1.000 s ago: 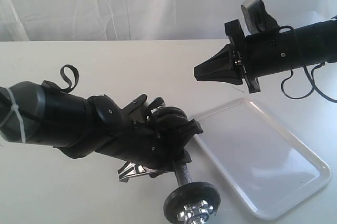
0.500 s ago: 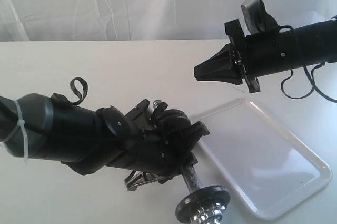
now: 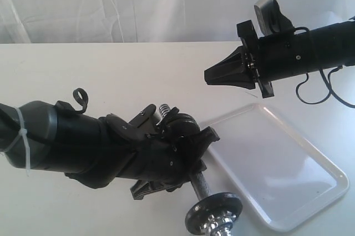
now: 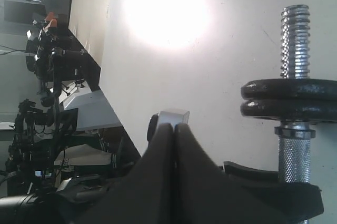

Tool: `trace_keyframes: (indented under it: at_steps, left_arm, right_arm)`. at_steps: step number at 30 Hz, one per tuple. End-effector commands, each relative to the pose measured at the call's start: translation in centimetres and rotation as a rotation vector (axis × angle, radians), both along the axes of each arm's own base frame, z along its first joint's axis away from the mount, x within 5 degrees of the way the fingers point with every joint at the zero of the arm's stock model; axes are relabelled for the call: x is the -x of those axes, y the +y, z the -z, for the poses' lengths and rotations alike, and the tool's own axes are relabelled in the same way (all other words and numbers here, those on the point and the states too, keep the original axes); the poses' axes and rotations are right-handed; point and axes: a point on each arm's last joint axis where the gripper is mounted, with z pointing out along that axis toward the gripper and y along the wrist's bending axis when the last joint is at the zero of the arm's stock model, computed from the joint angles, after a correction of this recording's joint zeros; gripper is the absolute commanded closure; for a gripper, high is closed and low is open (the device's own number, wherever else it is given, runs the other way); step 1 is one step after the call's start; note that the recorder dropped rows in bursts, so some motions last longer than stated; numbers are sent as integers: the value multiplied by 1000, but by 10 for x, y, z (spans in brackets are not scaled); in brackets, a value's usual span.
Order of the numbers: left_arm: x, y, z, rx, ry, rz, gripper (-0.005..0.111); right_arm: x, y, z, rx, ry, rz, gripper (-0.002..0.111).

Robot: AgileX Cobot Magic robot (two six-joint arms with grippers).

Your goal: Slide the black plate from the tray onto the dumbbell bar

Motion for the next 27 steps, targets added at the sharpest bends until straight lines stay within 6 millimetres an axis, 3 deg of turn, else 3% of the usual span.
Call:
trace_keyframes:
  at_steps: [1,27]
  left_arm:
    - [0,3,-47,82,-122,5,107]
    - [-3,-6,4,13,24,-34,107]
  right_arm:
    - [0,-1,-6,-15,-14,6,108]
    - [0,-1,-6,-22,-14,10,108]
